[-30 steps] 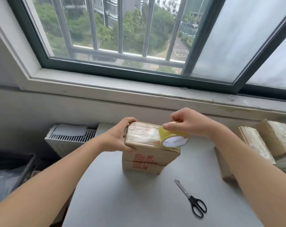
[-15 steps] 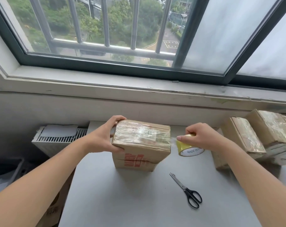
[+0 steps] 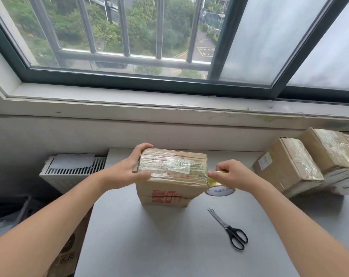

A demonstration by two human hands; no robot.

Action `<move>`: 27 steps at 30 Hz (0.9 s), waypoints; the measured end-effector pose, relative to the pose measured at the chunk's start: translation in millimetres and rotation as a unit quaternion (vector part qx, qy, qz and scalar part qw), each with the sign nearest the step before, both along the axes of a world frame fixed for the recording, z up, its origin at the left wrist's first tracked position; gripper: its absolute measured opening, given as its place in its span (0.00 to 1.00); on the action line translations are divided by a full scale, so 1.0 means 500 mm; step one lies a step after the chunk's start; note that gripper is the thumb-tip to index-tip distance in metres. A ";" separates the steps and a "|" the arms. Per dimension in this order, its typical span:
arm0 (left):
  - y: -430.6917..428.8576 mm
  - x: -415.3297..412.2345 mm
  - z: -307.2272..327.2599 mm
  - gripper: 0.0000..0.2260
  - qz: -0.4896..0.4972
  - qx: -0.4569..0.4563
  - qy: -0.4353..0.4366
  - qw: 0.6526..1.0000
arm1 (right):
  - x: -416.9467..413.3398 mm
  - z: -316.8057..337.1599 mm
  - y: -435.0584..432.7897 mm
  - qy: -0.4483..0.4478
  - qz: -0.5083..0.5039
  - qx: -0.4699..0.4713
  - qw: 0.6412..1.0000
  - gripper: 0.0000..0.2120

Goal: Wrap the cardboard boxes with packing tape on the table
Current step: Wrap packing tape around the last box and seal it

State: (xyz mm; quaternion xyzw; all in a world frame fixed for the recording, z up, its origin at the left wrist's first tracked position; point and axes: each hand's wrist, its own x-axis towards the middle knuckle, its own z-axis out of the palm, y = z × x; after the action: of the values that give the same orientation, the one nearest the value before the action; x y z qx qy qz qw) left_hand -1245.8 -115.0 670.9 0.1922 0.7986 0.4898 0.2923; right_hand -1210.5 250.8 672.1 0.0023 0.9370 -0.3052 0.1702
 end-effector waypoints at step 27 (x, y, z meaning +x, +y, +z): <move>0.168 0.016 0.039 0.47 -0.197 -0.349 0.438 0.805 | 0.022 -0.019 -0.137 0.016 0.007 -0.056 0.998 0.27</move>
State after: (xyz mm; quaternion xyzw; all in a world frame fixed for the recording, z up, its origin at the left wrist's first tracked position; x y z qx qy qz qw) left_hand -1237.6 -31.0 690.4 0.4248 0.9036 -0.0263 0.0487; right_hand -1199.3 182.3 662.7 -0.0192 0.9208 -0.3563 0.1573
